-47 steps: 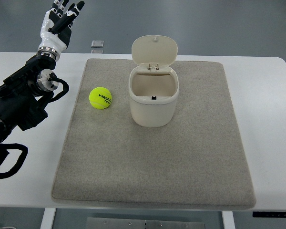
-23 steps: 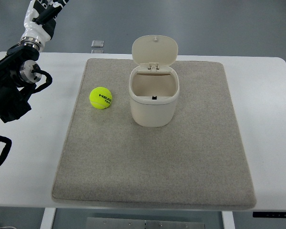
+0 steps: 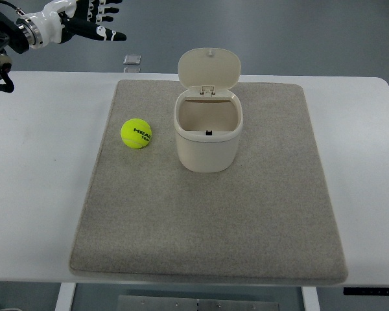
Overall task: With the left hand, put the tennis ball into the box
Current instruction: 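Swing the left hand forward and open its fingers above the tennis ball, then lower the open left hand around the yellow tennis ball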
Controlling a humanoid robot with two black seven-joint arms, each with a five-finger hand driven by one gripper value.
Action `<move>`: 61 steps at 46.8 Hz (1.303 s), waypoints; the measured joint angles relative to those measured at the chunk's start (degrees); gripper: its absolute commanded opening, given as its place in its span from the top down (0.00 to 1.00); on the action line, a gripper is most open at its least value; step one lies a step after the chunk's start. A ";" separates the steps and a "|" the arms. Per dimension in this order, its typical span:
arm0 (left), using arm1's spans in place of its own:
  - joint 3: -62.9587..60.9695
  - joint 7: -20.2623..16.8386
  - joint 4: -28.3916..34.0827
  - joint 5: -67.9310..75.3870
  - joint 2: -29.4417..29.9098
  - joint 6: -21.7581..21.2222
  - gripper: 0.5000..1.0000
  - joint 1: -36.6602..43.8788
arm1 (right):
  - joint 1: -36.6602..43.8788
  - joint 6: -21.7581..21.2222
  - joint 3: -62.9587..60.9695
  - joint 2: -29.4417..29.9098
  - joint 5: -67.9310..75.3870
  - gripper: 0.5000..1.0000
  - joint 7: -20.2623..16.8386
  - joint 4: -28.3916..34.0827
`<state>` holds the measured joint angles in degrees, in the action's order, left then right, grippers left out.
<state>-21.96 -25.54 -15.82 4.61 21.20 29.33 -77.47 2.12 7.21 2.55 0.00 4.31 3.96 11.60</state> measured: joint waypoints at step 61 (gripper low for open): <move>-2.01 -7.64 -26.33 54.29 10.26 -4.84 0.02 -8.34 | 0.01 0.00 0.00 0.00 0.00 0.20 0.00 0.00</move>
<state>-23.97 -33.18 -42.14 58.90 31.47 24.48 -85.80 2.12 7.21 2.55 0.00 4.31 3.95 11.60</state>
